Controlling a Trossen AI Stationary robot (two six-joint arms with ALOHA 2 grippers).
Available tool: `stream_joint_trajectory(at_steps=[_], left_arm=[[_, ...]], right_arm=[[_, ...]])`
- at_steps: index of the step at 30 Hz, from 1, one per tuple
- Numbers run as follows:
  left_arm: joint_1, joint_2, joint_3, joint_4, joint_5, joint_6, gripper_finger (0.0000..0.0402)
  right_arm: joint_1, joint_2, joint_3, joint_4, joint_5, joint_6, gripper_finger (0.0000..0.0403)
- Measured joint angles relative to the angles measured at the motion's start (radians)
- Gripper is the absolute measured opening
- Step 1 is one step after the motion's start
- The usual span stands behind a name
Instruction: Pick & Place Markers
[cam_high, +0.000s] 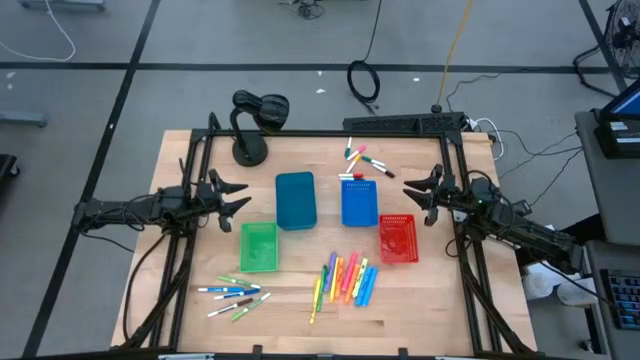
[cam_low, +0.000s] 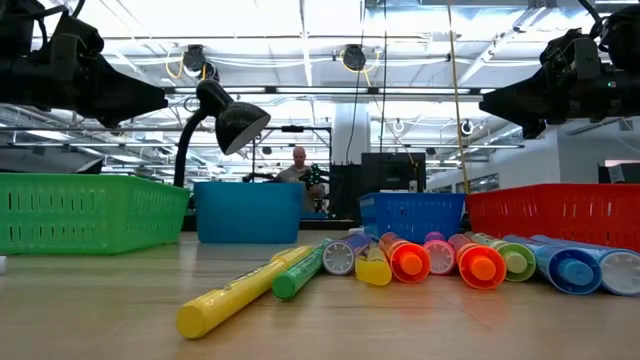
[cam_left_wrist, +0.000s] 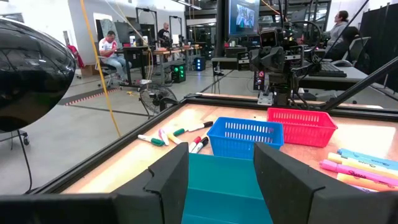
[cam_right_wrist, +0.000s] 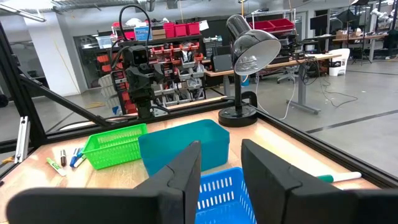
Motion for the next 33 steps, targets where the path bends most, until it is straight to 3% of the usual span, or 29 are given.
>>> stream_joint_trajectory(at_steps=[11, 23, 30, 33], left_arm=[[0.0, 0.0, 0.0, 0.0, 0.0, 0.0, 0.0184], [0.0, 0.0, 0.0, 0.0, 0.0, 0.0, 0.0184], [0.0, 0.0, 0.0, 0.0, 0.0, 0.0, 0.0184], [0.0, 0.0, 0.0, 0.0, 0.0, 0.0, 0.0184]], right_arm=[[0.0, 0.0, 0.0, 0.009, 0.0, 0.003, 0.0102], [0.0, 0.0, 0.0, 0.021, 0.002, 0.172, 0.0102], [0.0, 0.022, 0.008, 0.136, 0.138, 0.172, 0.0108], [0.0, 0.09, 0.058, 0.082, 0.163, 0.145, 0.0133]])
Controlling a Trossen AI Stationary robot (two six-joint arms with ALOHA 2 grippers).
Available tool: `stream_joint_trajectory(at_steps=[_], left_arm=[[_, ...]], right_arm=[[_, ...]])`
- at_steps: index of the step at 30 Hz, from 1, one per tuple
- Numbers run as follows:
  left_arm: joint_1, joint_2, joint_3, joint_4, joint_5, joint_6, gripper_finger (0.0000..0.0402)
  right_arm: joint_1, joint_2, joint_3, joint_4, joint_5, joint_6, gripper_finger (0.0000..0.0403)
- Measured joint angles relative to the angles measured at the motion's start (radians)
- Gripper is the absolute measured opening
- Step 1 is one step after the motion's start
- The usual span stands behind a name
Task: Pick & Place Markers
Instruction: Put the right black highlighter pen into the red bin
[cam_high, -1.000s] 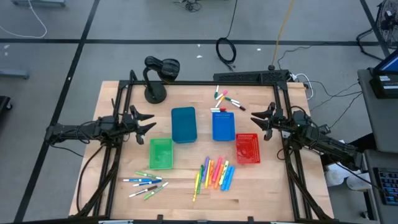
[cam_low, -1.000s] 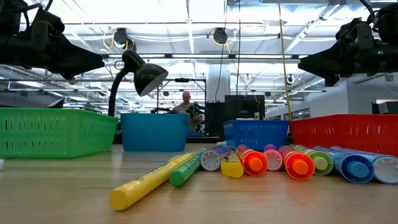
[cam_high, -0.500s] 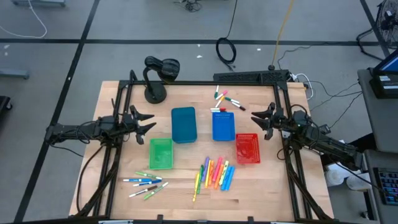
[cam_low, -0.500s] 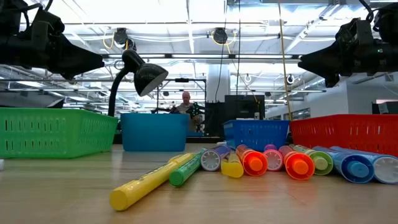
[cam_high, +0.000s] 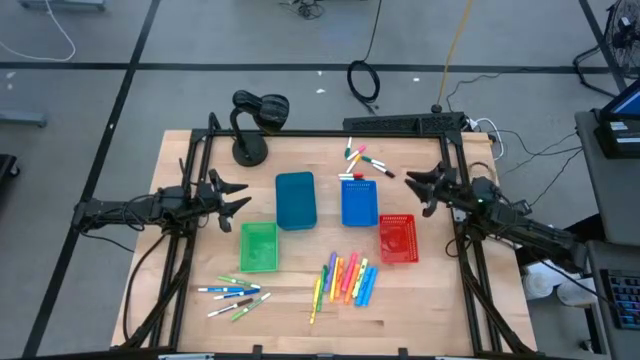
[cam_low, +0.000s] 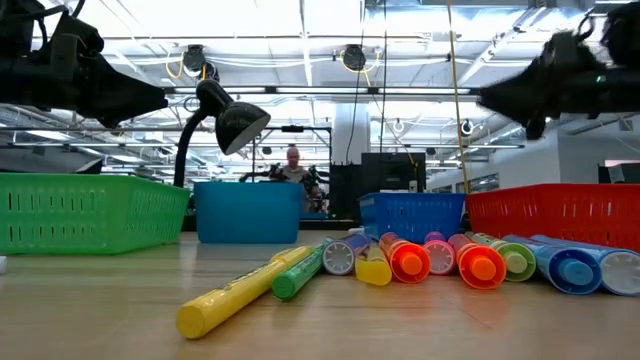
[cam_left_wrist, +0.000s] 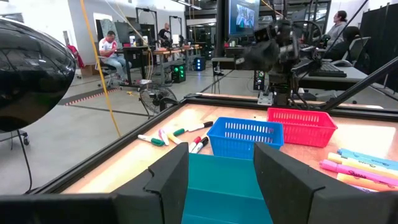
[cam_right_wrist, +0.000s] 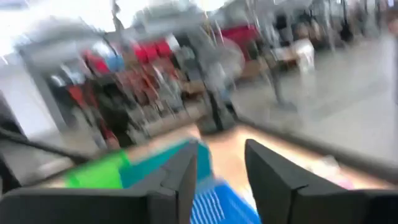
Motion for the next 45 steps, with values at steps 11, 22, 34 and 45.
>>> stream_joint_trajectory(at_steps=[11, 22, 34, 45], left_arm=[[0.0, 0.0, 0.0, -0.001, 0.001, 0.0, 0.0184], [0.0, 0.0, 0.0, -0.001, 0.0, 0.0, 0.0184], [0.0, 0.0, 0.0, -0.001, 0.0, 0.0, 0.0184], [0.0, 0.0, 0.0, -0.001, 0.0, 0.0, 0.0184]], right_arm=[[-0.029, 0.756, 0.431, -0.305, 0.18, -0.179, 0.0232], [-0.132, 1.353, 0.666, -0.451, 0.176, -0.284, 0.0214], [-0.186, 1.437, 0.669, -0.268, 0.175, -0.37, 0.0216], [-0.25, 1.45, 0.621, -0.237, 0.121, -0.334, 0.0212]])
